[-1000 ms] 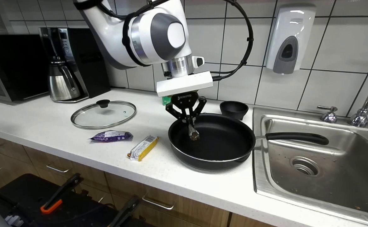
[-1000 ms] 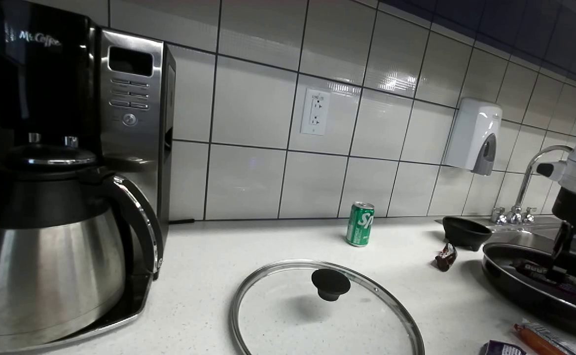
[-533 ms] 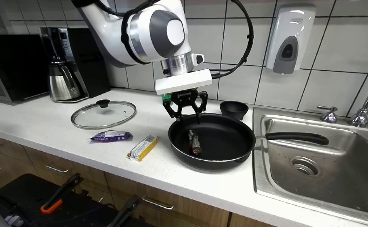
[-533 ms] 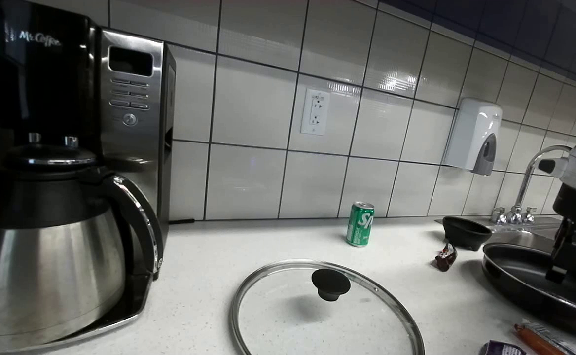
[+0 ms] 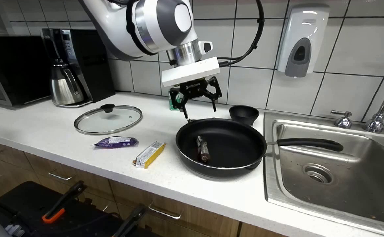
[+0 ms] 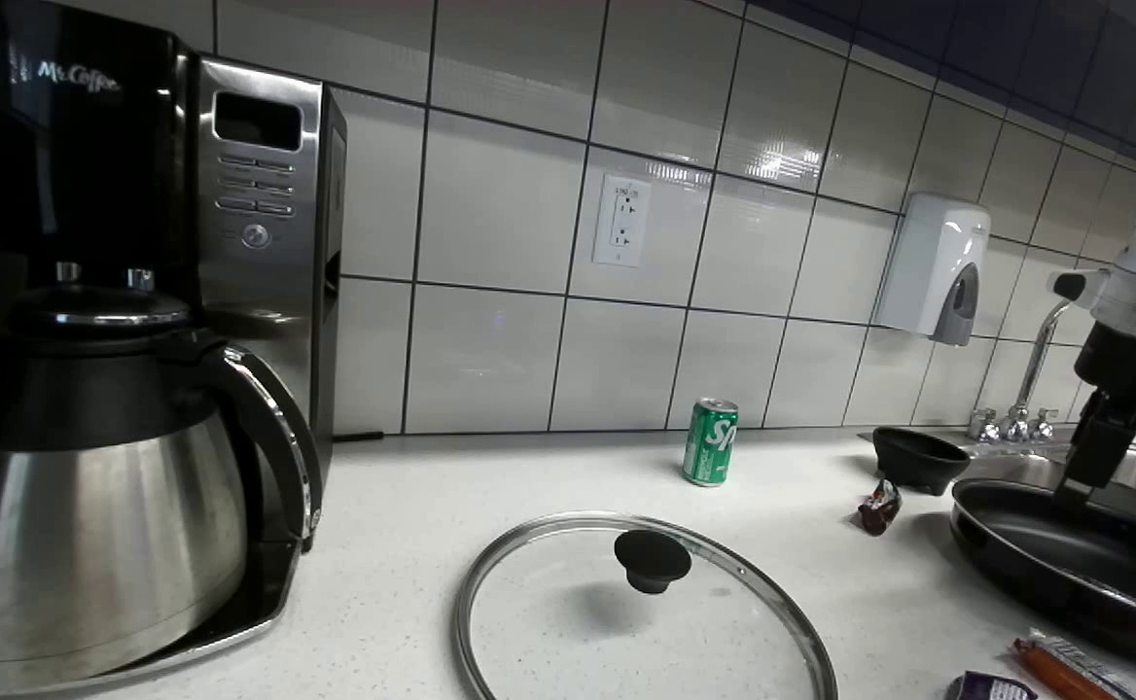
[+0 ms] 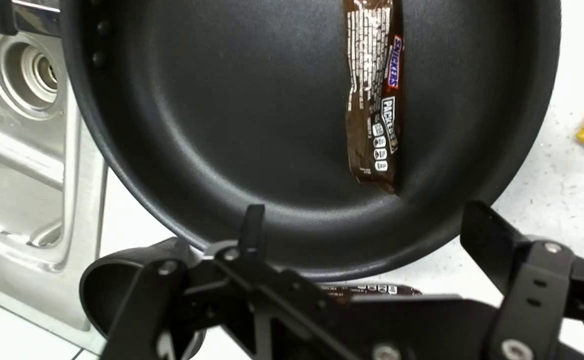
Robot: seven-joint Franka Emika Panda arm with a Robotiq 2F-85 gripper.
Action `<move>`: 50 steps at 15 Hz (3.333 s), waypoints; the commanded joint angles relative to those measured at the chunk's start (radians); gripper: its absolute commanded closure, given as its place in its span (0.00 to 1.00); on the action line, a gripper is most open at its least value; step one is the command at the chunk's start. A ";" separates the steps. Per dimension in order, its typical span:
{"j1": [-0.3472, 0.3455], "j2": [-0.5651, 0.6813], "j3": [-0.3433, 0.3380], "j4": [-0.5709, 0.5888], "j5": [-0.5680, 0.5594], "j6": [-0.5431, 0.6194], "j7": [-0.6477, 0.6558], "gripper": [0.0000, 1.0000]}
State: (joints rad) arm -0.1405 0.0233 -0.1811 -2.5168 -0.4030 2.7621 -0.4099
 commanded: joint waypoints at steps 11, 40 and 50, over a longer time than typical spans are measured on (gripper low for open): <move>-0.006 0.217 0.132 0.224 0.316 0.118 -0.050 0.00; -0.025 0.383 0.179 0.387 0.449 -0.052 0.124 0.00; 0.010 0.465 0.140 0.503 0.433 -0.166 0.267 0.00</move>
State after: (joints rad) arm -0.1527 0.4513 -0.0213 -2.0943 0.0505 2.6763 -0.2023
